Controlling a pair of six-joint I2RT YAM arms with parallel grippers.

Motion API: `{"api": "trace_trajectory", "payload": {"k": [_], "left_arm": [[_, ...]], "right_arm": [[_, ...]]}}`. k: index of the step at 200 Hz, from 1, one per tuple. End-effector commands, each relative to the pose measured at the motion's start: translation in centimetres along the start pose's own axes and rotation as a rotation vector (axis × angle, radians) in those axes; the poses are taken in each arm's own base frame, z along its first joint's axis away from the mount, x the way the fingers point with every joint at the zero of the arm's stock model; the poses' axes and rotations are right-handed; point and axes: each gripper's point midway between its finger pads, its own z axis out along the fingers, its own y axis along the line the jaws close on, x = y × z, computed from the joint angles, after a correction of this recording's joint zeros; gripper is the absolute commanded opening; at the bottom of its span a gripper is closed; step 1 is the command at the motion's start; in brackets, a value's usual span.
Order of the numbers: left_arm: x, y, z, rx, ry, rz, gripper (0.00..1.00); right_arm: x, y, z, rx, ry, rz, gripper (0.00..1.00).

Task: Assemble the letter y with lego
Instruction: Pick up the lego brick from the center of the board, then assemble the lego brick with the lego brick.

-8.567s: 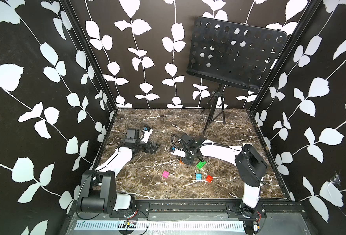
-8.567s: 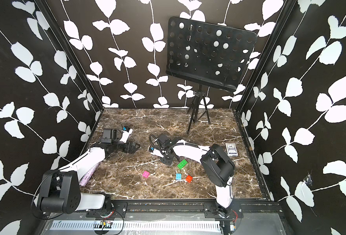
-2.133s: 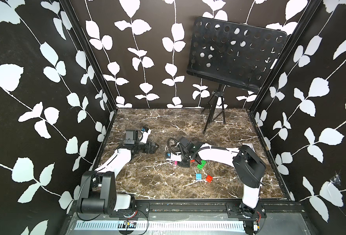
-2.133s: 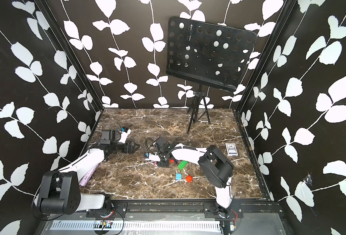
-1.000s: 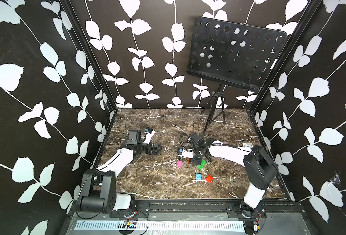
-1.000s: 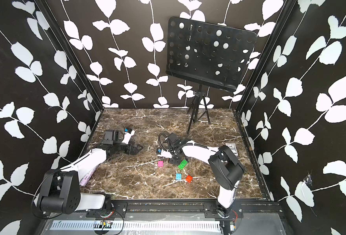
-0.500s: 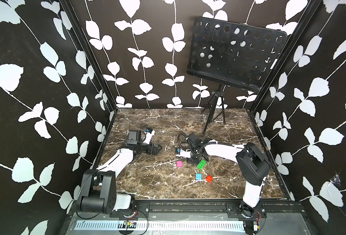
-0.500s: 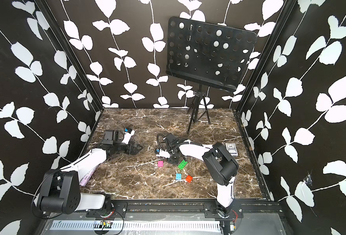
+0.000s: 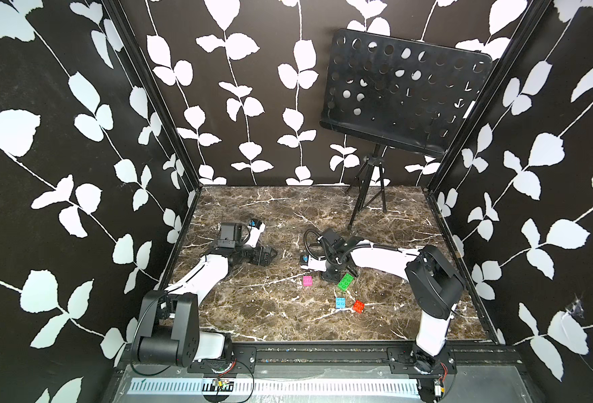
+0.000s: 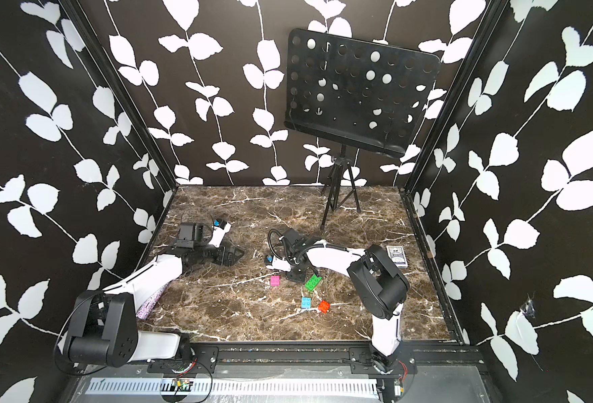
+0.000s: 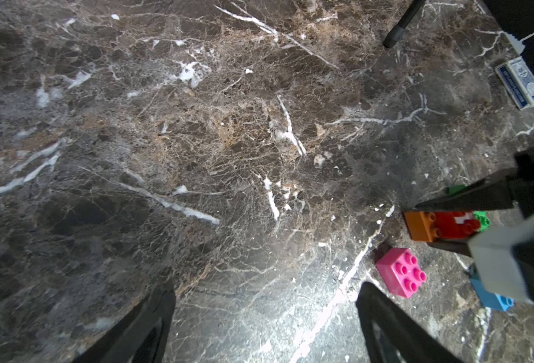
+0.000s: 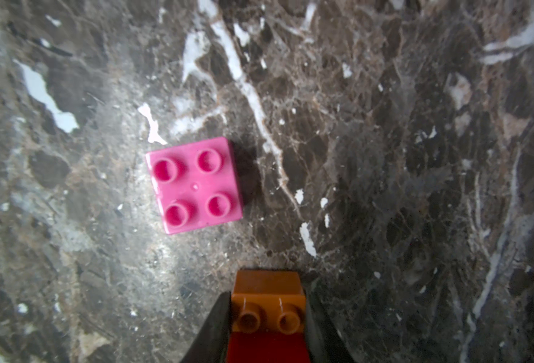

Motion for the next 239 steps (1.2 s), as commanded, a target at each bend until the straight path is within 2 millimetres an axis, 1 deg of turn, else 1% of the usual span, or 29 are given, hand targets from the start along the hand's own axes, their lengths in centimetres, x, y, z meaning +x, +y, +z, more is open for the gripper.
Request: {"api": "trace_trajectory", "payload": {"k": [1, 36, 55, 67, 68, 71, 85, 103, 161, 203, 239], "left_arm": [[0.2, 0.1, 0.0, -0.012, 0.004, 0.017, 0.92], [0.1, 0.2, -0.1, -0.015, 0.001, 0.017, 0.92], [0.1, 0.1, -0.2, -0.015, -0.001, 0.019, 0.92], [0.1, 0.1, -0.2, -0.014, -0.002, 0.018, 0.92], [0.1, 0.1, -0.2, -0.014, -0.002, 0.017, 0.92], [0.0, 0.1, -0.2, -0.014, -0.004, 0.019, 0.92], [0.0, 0.1, -0.3, -0.016, -0.005, 0.019, 0.92], [0.0, 0.1, -0.3, -0.016, -0.006, 0.020, 0.92], [0.0, 0.1, -0.3, -0.015, -0.005, 0.019, 0.92], [0.0, 0.1, -0.2, -0.015, -0.005, 0.020, 0.92], [0.1, 0.1, -0.2, -0.014, -0.004, 0.020, 0.92]], "right_arm": [[-2.3, 0.4, -2.5, 0.022, -0.051, -0.062, 0.23], [-4.0, 1.3, -2.9, 0.011, -0.068, -0.108, 0.23], [-4.8, 1.5, -2.6, 0.002, -0.074, -0.121, 0.23], [-4.6, 1.9, -2.0, -0.013, -0.061, -0.127, 0.23], [-5.1, 1.7, -2.2, -0.006, -0.072, -0.130, 0.23], [-5.6, 1.5, -2.4, -0.001, -0.080, -0.133, 0.23], [-5.9, 1.6, -2.1, -0.009, -0.081, -0.139, 0.23], [-5.9, 1.8, -1.7, -0.023, -0.070, -0.145, 0.23], [-4.6, 2.5, -0.7, -0.053, -0.012, -0.164, 0.22], [-4.1, 2.8, 0.1, -0.067, 0.002, -0.158, 0.22], [-2.9, 3.5, 0.9, -0.092, 0.054, -0.179, 0.22]]}}
